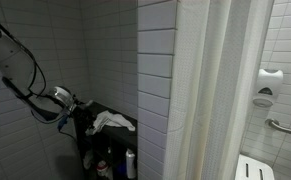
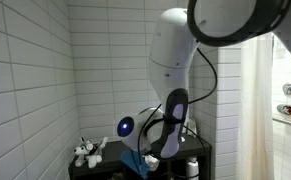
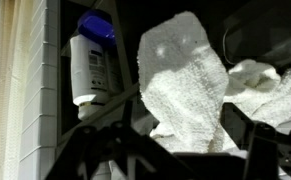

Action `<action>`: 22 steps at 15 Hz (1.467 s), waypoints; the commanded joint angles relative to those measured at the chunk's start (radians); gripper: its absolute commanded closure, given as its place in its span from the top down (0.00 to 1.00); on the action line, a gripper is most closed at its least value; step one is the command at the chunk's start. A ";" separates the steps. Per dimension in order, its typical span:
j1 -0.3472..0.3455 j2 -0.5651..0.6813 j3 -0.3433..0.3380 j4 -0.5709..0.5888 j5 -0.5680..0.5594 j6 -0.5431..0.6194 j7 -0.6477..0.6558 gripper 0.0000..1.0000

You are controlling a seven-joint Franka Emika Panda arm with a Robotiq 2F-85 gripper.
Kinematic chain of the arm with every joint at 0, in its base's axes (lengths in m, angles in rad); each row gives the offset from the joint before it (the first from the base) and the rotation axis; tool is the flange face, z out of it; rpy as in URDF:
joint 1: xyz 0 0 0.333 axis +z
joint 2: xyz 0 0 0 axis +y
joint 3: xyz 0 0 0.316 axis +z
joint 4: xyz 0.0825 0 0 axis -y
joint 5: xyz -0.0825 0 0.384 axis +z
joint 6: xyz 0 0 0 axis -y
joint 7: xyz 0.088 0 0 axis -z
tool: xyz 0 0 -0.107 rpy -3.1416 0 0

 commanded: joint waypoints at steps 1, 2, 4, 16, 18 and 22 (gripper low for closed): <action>0.071 0.031 -0.084 -0.013 0.032 0.058 0.000 0.58; 0.085 0.041 -0.101 -0.012 0.037 0.072 0.000 0.48; 0.111 0.053 -0.131 -0.020 0.050 0.099 0.000 0.33; 0.319 0.145 -0.315 -0.087 0.189 0.219 0.000 0.01; 0.399 0.155 -0.371 -0.114 0.223 0.238 -0.001 0.01; 0.567 0.197 -0.477 -0.148 0.306 0.240 -0.001 0.01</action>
